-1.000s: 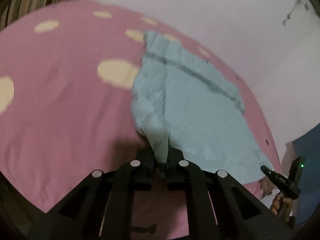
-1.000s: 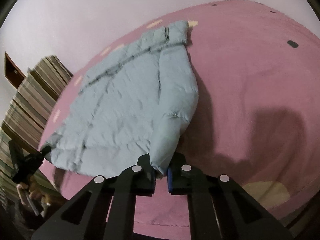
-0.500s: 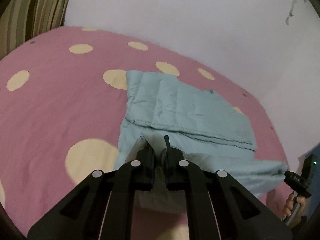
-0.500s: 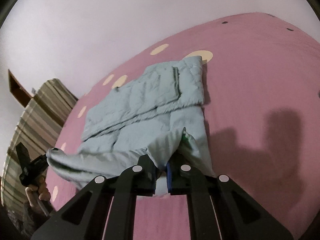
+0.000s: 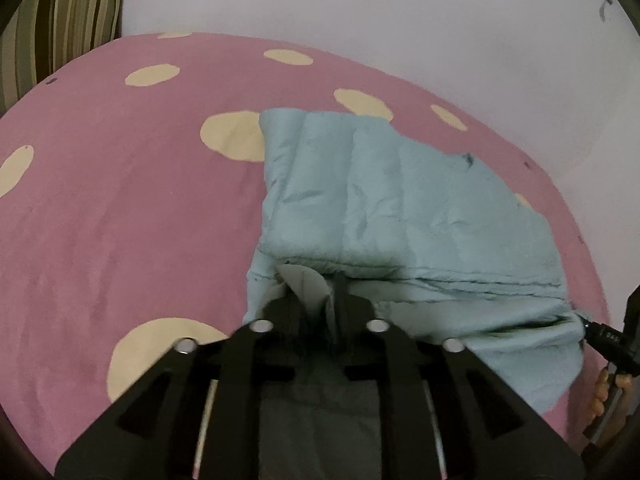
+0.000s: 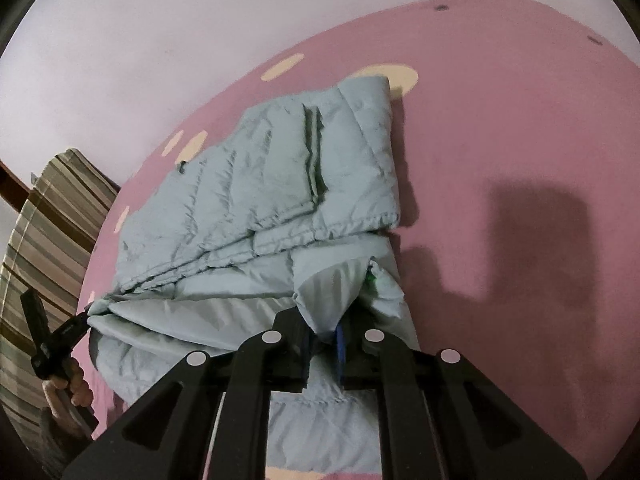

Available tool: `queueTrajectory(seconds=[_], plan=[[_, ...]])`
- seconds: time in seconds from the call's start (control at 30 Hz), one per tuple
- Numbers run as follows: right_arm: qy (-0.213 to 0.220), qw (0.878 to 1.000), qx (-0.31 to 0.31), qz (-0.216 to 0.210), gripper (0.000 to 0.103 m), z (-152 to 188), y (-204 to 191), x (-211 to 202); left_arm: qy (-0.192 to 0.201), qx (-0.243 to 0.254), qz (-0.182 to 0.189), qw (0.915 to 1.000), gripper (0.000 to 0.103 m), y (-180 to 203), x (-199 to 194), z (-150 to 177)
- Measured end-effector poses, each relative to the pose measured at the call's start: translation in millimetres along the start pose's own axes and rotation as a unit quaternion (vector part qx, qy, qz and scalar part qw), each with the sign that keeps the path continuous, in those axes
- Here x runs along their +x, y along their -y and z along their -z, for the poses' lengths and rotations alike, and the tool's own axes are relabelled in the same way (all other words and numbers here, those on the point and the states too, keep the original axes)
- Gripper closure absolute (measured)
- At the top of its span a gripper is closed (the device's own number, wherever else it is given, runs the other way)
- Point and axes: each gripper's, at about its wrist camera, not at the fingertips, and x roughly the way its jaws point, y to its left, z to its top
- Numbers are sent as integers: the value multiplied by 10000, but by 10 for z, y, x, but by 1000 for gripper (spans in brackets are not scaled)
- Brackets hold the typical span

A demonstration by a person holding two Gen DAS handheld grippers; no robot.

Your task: Fold large clothes

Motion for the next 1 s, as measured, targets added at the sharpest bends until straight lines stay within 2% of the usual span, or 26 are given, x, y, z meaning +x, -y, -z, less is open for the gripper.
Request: queueTrajectory(seconds=[0.03,0.07,0.1,0.13,0.23,0.43,0.57,0.63,0.83,1.0], plan=[[69,10000,-23,-30,85,-15,-6,-55,76,-30,30,10000,64,-9,-81,-17],[131,9999,-25,-61,82,-28,-1,-99,152,-50,29,9999,58,-17,-145,-28],[237,9996,-13,-118,77,-33,4,-188,273,-68,-4,9996,47,-26,-223,-49],[311,9994,2,-151,70,-42,12,-247,388,-77,-42,9992,44,-39,-299,-68],[557,9984,62,-60,59,-56,60,-416,628,-148,-48,9979,41,-142,-504,-110],[587,9983,19,9,58,-22,140,-532,466,3,-35,9989,41,-265,-565,40],[437,9990,-105,44,57,-6,147,-450,197,163,-16,9997,41,-284,-459,147],[359,9991,-197,62,50,-14,132,-365,100,301,-54,9995,41,-262,-383,158],[193,9988,-415,179,49,-76,128,-140,-39,468,-127,9988,41,-212,-162,62],[89,9990,-413,125,49,-139,178,-31,-235,662,156,9974,41,-170,9,-26]])
